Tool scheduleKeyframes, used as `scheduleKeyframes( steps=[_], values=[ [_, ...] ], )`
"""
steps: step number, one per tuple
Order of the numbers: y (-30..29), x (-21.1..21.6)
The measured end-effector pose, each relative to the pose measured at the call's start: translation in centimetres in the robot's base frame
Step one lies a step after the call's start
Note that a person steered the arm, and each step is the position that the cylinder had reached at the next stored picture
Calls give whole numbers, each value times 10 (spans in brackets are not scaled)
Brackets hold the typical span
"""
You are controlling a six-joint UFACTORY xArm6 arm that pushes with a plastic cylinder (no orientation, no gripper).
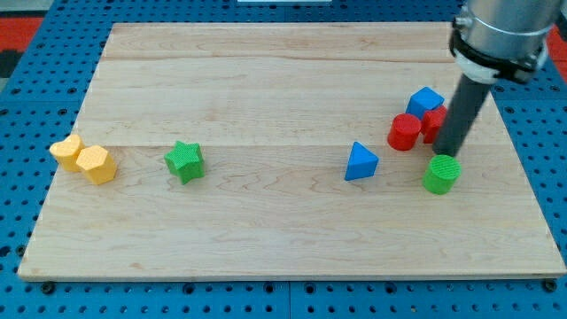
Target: Place the blue triangle to the left of the red circle
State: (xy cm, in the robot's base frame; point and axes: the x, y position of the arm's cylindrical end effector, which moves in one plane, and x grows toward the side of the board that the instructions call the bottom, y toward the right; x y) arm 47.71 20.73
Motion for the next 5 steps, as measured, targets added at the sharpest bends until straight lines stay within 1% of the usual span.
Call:
scheduleKeyframes(
  steps=[2,3,4,5],
  values=[
    [-71,63],
    [-122,38],
    [-144,-6],
    [-117,-19]
  ],
)
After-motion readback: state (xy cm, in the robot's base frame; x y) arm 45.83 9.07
